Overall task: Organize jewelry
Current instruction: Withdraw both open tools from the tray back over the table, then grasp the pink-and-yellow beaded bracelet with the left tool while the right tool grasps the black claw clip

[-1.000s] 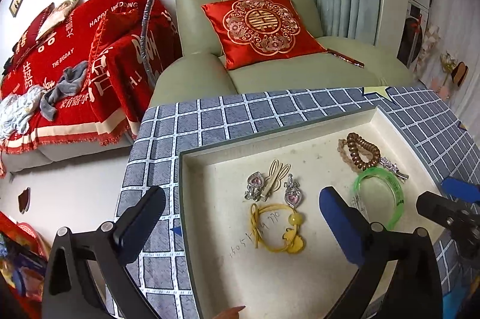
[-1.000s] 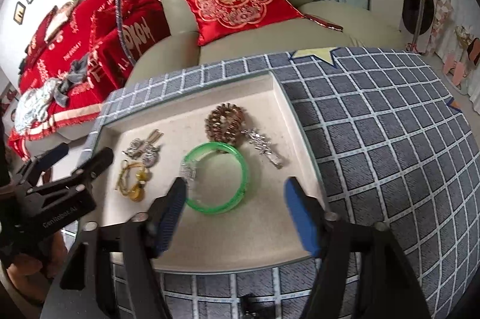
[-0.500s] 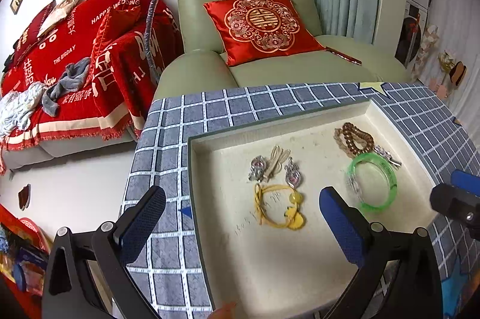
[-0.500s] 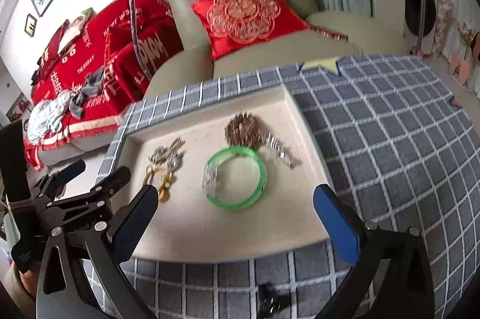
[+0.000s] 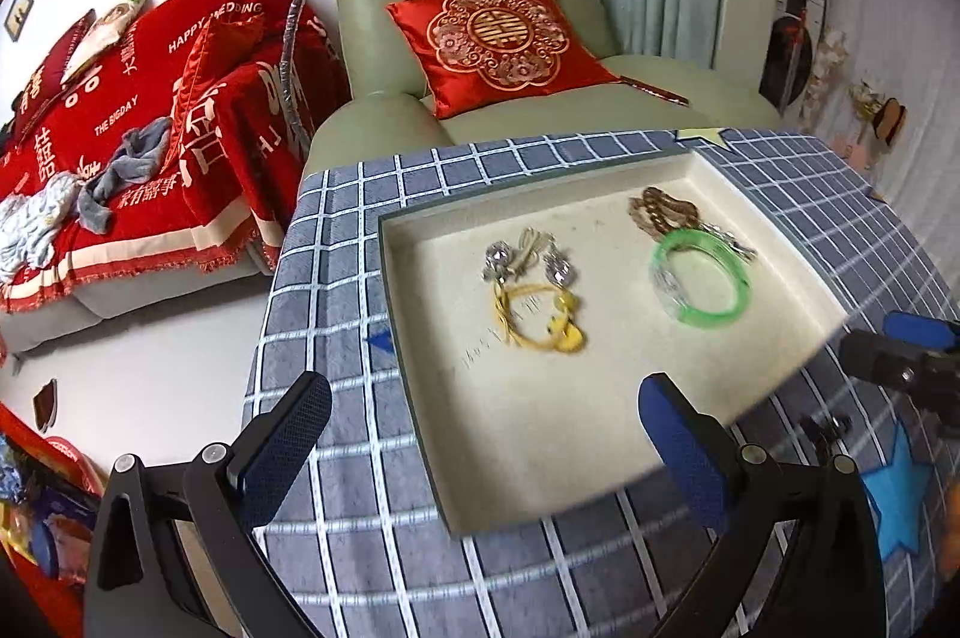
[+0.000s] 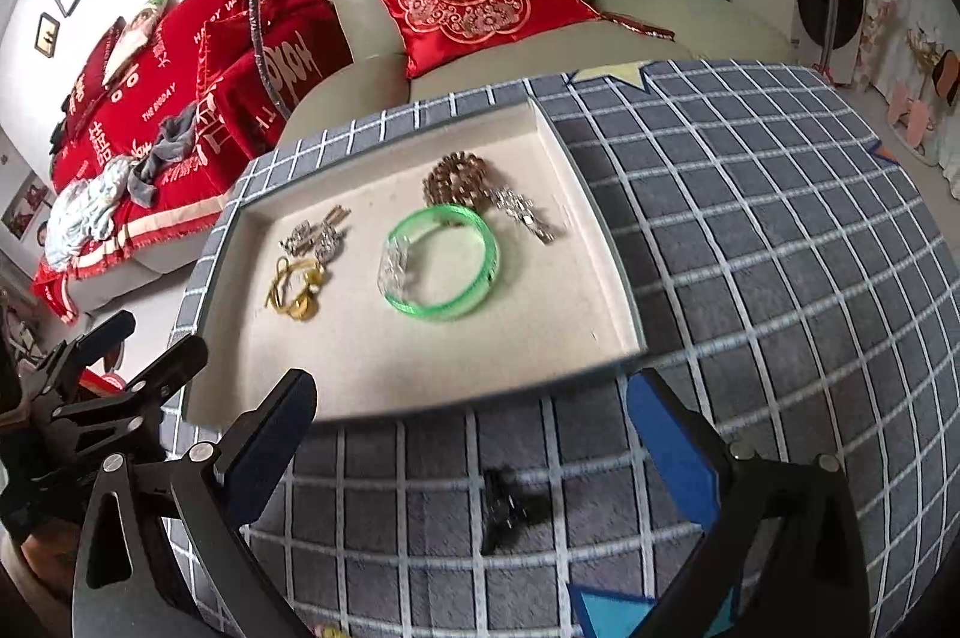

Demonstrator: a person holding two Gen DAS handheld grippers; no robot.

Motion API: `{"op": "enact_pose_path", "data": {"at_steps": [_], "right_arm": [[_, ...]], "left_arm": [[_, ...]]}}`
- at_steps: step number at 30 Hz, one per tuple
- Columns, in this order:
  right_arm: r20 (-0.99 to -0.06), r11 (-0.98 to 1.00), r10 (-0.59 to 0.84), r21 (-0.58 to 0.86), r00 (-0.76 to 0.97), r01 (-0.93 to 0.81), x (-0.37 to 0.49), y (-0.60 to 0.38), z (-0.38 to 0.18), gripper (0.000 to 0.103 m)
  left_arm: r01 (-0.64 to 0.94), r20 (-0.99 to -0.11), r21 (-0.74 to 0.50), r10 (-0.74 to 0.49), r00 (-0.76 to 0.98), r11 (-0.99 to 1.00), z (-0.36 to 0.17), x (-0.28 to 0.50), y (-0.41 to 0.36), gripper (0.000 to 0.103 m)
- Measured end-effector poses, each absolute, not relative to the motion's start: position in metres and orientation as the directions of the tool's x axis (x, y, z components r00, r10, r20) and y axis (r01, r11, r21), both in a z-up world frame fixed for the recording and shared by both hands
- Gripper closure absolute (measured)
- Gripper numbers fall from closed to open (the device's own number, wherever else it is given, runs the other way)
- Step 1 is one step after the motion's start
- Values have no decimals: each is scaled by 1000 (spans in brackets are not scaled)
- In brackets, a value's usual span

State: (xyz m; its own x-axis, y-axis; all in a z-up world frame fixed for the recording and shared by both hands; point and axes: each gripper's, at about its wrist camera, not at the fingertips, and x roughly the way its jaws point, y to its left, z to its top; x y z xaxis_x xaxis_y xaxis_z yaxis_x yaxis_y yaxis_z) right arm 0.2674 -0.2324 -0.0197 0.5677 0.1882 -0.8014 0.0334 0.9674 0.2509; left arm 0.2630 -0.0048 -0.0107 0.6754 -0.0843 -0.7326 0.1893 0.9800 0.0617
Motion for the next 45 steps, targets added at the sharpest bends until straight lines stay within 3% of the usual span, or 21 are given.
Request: {"op": "enact_pose_path", "data": {"at_steps": [19,31,45], "right_arm": [[-856,961,182,260,485,99,204,-257,-54,0],[-872,971,163,224,461,80,189,-250,-71,0],[-875,991,94,130,475,43,215,-227,-76,0]], "left_arm": [[264,-803,-38,-187,566,964,-42,161,-20,0],[231,-846,-62,-174,504,971,-70,136,-39,0],[238,-838,-11,-139,527,971,-79,128,-57,1]]}}
